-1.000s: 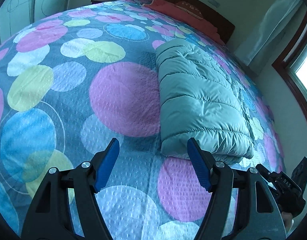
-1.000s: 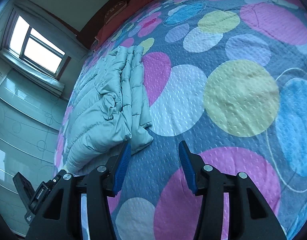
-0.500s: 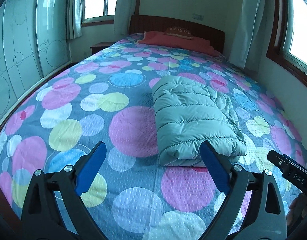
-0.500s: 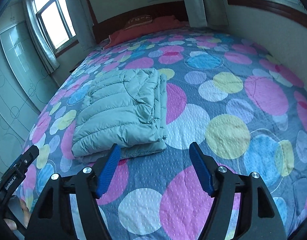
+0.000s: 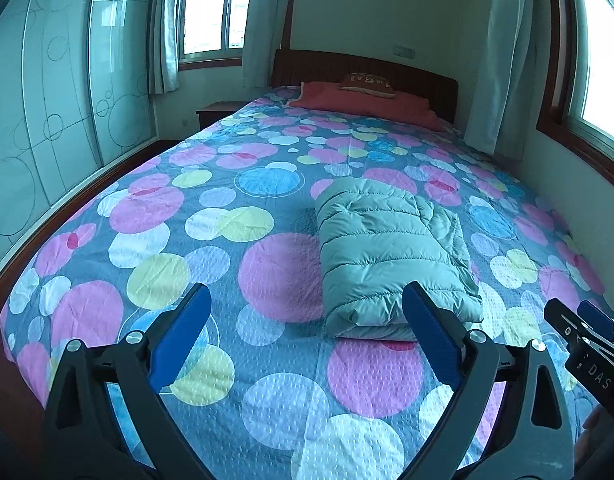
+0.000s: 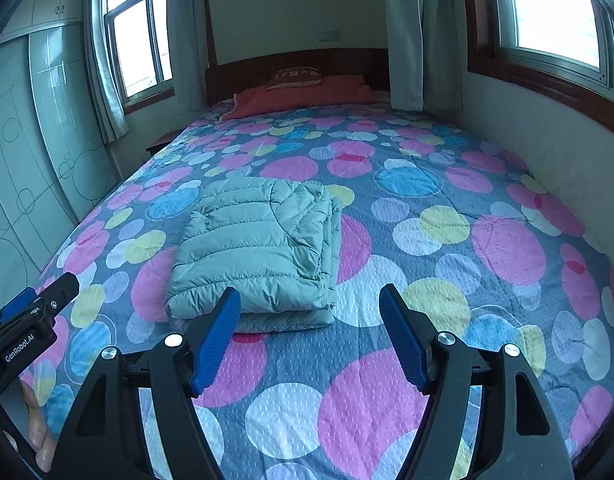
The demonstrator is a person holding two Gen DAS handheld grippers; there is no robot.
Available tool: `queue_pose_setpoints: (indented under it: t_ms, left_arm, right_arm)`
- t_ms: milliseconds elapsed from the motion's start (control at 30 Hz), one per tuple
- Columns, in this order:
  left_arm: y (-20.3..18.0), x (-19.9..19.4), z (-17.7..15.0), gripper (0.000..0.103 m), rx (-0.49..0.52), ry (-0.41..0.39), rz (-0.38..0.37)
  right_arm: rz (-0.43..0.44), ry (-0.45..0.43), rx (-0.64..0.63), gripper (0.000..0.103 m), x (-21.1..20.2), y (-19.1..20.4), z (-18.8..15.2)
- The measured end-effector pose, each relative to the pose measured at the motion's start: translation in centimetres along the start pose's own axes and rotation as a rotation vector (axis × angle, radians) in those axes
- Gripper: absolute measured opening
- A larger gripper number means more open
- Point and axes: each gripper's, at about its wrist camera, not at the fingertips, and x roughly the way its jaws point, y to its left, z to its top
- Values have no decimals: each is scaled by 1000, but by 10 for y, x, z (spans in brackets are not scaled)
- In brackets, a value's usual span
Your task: Fold large clothes
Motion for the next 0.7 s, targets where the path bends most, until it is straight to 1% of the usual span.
queue_pose_setpoints:
  t_ms: [233, 700]
  left_arm:
    - [-4, -3, -3, 96, 25, 0, -5]
    - [-4, -6, -4, 96, 30, -5, -5]
  right_arm:
    - [1, -2, -2, 71, -1, 1, 0]
    - [6, -5, -10, 71, -4, 2, -1]
